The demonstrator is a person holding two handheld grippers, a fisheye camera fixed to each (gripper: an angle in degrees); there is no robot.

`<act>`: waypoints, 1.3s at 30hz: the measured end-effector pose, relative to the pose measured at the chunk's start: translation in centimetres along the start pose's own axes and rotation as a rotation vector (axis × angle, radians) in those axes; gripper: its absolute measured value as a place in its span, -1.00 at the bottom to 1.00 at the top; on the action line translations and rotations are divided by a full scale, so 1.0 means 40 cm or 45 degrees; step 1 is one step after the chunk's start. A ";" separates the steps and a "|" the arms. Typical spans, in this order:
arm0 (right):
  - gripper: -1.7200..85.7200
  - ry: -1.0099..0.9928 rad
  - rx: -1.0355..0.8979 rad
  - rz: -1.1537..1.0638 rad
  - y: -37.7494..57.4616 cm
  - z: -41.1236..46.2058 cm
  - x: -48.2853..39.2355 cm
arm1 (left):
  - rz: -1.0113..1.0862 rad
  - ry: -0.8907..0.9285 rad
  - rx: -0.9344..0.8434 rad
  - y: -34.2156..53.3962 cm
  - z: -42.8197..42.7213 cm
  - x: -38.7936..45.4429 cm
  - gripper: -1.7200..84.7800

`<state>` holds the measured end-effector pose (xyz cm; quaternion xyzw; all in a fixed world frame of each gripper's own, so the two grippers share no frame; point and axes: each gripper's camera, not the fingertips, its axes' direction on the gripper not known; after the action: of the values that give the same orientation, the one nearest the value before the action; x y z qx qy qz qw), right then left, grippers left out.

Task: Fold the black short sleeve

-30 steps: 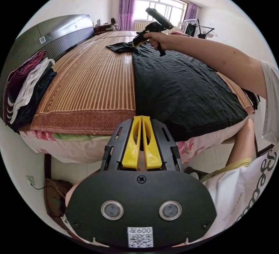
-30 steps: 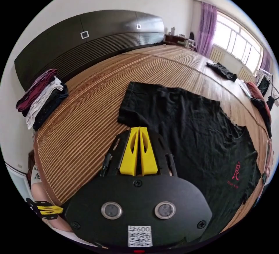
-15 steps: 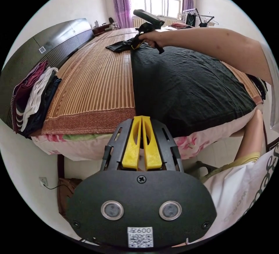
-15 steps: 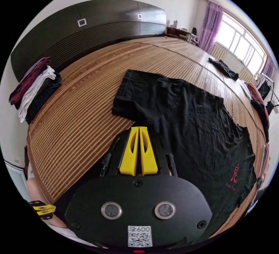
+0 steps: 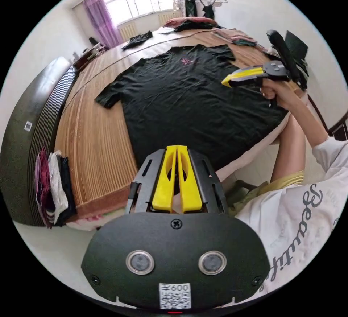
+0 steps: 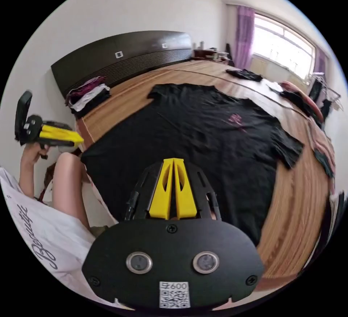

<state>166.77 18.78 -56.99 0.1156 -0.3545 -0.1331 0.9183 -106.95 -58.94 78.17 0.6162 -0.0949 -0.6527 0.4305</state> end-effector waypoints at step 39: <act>-0.98 0.308 0.678 0.190 0.716 -0.688 0.028 | -0.003 -0.375 1.329 0.253 0.034 0.066 -0.93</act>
<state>191.00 48.50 -67.38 0.3412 -0.2726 0.0471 0.8984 -103.30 -67.48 83.21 0.6502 -0.4653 -0.5987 0.0487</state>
